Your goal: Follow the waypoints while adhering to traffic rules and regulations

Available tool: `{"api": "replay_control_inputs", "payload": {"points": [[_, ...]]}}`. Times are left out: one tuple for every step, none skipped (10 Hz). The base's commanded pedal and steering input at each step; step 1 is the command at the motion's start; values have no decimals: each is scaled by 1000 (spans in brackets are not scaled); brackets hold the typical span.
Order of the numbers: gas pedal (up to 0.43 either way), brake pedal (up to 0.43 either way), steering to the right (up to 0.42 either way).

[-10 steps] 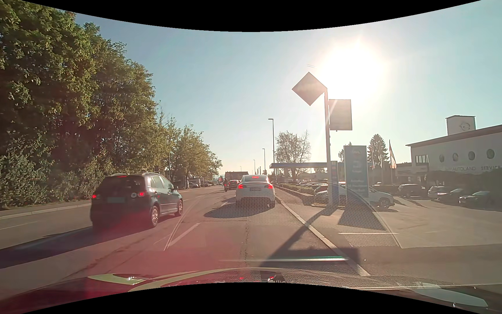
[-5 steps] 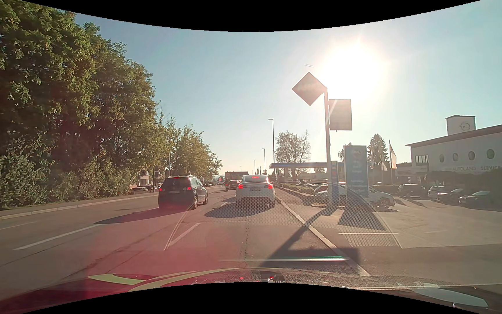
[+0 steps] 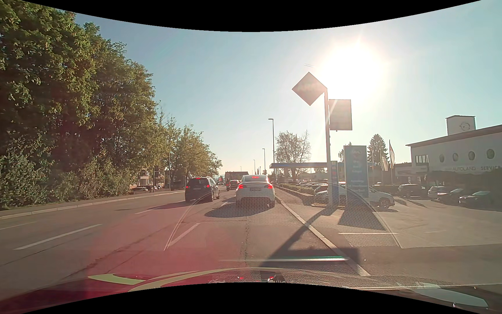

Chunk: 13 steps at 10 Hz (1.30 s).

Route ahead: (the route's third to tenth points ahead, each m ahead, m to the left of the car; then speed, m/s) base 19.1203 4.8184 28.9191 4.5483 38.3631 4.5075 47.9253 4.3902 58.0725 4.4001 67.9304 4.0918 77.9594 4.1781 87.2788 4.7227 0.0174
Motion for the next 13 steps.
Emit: {"api": "replay_control_inputs", "payload": {"points": [[0,262,-1],[0,262,-1],[0,262,-1],[0,262,-1],[0,262,-1],[0,262,-1],[0,262,-1],[0,262,-1],[0,262,-1],[0,262,-1],[0,262,-1],[0,262,-1],[0,262,-1]]}}
